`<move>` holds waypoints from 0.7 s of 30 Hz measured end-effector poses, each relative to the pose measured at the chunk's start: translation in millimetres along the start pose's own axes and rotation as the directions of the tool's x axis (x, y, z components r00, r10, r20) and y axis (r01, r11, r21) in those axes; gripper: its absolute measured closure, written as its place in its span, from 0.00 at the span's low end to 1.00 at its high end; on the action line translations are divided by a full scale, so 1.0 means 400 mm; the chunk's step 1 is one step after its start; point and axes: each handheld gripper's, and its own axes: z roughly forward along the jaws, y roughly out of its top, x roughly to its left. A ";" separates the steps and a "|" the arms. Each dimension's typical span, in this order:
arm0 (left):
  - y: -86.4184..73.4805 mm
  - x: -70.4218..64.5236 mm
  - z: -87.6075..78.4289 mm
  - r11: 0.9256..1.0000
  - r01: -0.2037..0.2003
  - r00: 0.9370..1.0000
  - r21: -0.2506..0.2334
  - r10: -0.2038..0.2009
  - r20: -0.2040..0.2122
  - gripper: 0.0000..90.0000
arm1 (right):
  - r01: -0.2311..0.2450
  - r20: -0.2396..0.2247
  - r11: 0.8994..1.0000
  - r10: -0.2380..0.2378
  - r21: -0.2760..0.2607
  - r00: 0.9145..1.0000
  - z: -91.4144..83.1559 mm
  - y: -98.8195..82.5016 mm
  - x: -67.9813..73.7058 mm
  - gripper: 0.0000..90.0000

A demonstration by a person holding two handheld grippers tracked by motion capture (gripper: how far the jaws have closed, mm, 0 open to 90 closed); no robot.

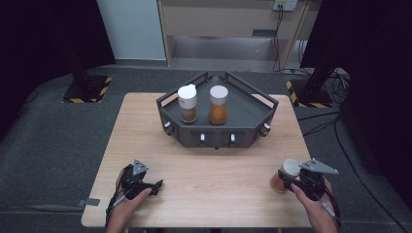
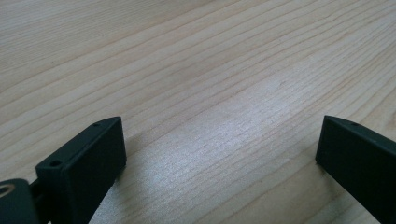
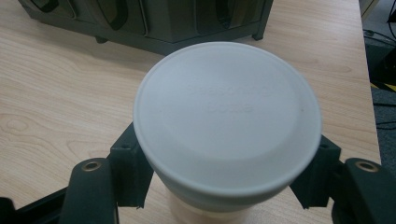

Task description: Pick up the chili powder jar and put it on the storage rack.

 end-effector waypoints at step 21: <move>0.000 0.000 0.000 1.000 0.000 1.000 0.000 0.000 0.000 0.00 | 0.052 -0.033 0.999 -0.052 0.002 0.998 -0.036 0.095 0.028 0.38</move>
